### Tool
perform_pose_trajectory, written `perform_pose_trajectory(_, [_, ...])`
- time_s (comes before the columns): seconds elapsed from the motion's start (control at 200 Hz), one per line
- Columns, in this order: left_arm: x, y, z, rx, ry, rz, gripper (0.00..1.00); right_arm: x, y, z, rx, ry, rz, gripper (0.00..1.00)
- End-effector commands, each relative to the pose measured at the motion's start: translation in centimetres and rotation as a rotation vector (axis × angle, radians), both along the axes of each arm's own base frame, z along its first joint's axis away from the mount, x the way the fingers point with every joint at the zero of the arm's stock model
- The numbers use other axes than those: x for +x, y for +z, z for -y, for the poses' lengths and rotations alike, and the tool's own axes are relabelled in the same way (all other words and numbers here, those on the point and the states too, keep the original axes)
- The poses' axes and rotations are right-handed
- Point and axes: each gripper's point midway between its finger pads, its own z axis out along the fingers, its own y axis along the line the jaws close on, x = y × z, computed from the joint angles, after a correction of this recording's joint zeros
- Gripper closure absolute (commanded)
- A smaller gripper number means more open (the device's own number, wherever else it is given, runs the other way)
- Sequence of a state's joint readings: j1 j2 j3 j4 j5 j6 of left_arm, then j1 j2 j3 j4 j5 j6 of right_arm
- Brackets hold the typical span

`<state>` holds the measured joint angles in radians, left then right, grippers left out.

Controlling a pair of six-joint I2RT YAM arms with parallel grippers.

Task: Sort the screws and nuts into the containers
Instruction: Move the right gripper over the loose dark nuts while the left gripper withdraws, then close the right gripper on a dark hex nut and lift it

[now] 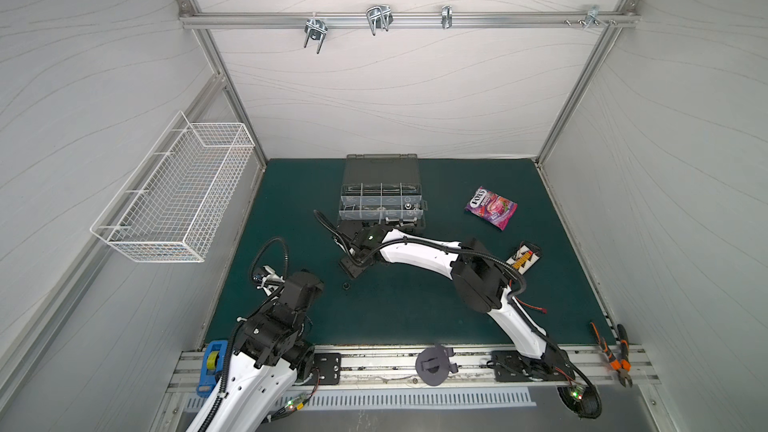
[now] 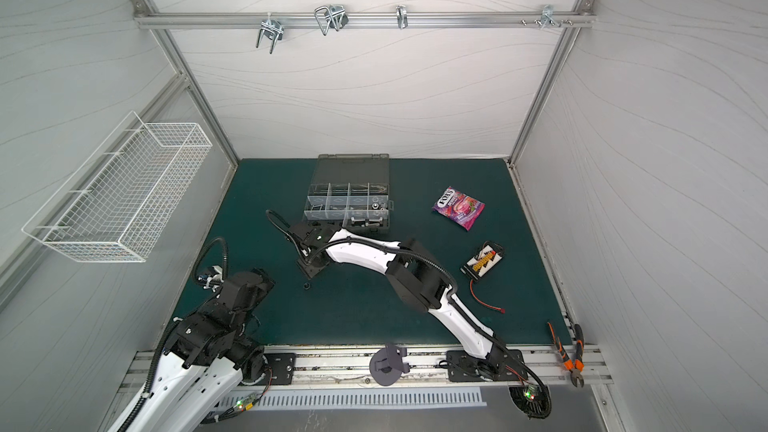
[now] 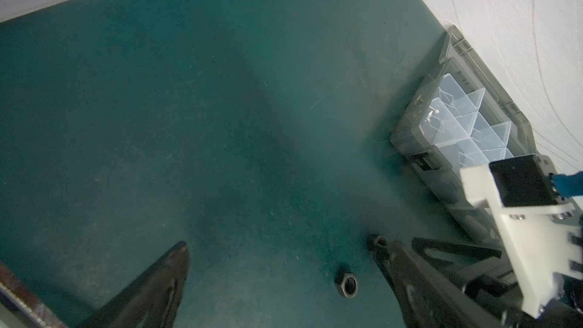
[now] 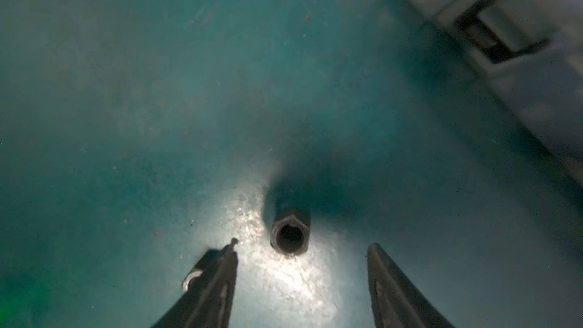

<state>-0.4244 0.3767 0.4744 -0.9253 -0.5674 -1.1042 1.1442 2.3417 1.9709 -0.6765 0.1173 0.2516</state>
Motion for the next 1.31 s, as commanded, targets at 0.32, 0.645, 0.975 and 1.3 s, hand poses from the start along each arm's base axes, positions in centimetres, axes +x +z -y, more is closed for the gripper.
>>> perform_pose_trajectory(0.32, [0.4, -0.2, -0.1, 0.001, 0.024, -0.001, 0.01, -0.9, -2.9, -0.5, -0.061, 0.050, -0.047, 0.54])
perform_pose_trajectory(0.645, [0.5, -0.3, 0.0, 0.002, 0.022, -0.004, 0.01, -1.2, -4.1, 0.6, -0.113, 0.052, -0.054, 0.56])
perform_pose_trajectory(0.975, [0.7, -0.1, 0.0, 0.006, 0.022, -0.001, 0.01, -1.9, -6.4, 3.2, -0.243, 0.084, 0.002, 0.62])
perform_pose_trajectory(1.3, [0.9, 0.1, 0.1, 0.010, 0.016, -0.003, 0.01, -3.2, -7.4, 4.4, -0.302, 0.110, -0.011, 0.67])
